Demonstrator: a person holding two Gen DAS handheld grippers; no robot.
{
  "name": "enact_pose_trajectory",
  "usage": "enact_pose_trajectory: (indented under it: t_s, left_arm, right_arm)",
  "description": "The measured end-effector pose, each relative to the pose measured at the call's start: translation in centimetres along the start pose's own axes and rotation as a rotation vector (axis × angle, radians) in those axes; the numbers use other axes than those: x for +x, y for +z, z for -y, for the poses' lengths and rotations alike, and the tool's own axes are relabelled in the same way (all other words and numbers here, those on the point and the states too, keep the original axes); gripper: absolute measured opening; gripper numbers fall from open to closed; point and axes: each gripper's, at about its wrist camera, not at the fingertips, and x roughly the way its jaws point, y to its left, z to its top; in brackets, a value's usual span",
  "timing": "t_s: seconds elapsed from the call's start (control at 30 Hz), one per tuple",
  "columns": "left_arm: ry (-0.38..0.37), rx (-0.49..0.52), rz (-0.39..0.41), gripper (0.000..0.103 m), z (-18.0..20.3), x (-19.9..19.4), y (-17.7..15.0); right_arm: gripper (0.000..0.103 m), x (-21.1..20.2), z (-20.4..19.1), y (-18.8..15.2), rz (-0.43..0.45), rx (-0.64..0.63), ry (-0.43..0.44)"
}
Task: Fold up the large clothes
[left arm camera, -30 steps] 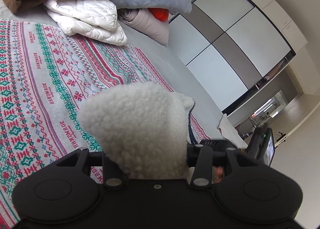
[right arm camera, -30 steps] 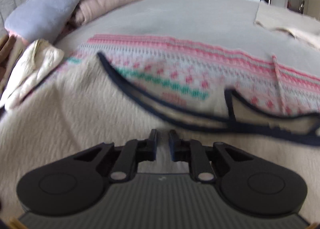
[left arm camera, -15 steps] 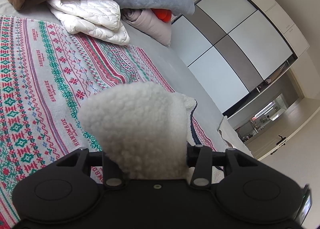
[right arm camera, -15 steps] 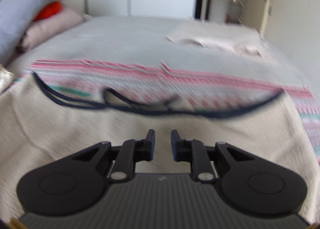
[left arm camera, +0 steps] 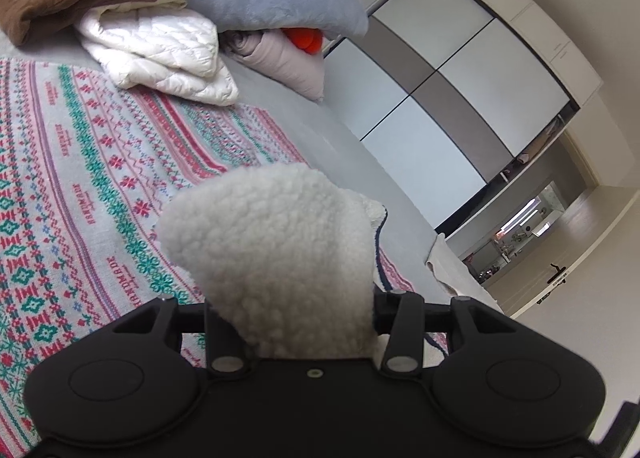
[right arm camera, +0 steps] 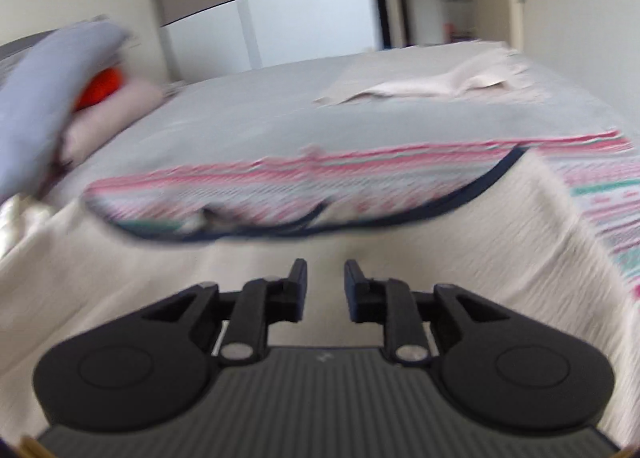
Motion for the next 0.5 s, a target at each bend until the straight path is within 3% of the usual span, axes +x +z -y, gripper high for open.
enact_pose_trajectory:
  t_s: [0.13, 0.23, 0.4, 0.5]
  left_arm:
    - [-0.043, -0.001, 0.013, 0.044, 0.5, -0.6, 0.2]
    - [-0.108, 0.042, 0.027, 0.043, 1.7, -1.2, 0.4]
    - [-0.269, 0.159, 0.051, 0.043, 5.3, -2.4, 0.3]
    - [-0.352, 0.252, 0.061, 0.043, 8.1, -3.4, -0.7]
  right_arm:
    - [0.024, 0.1, -2.6, -2.8, -0.094, 0.028, 0.119]
    - [0.028, 1.5, -3.4, -3.7, -0.094, 0.047, 0.089]
    - [0.028, 0.9, -2.2, -3.9, -0.081, 0.186, 0.122]
    - [0.028, -0.7, -0.1, -3.6, -0.078, 0.298, 0.213]
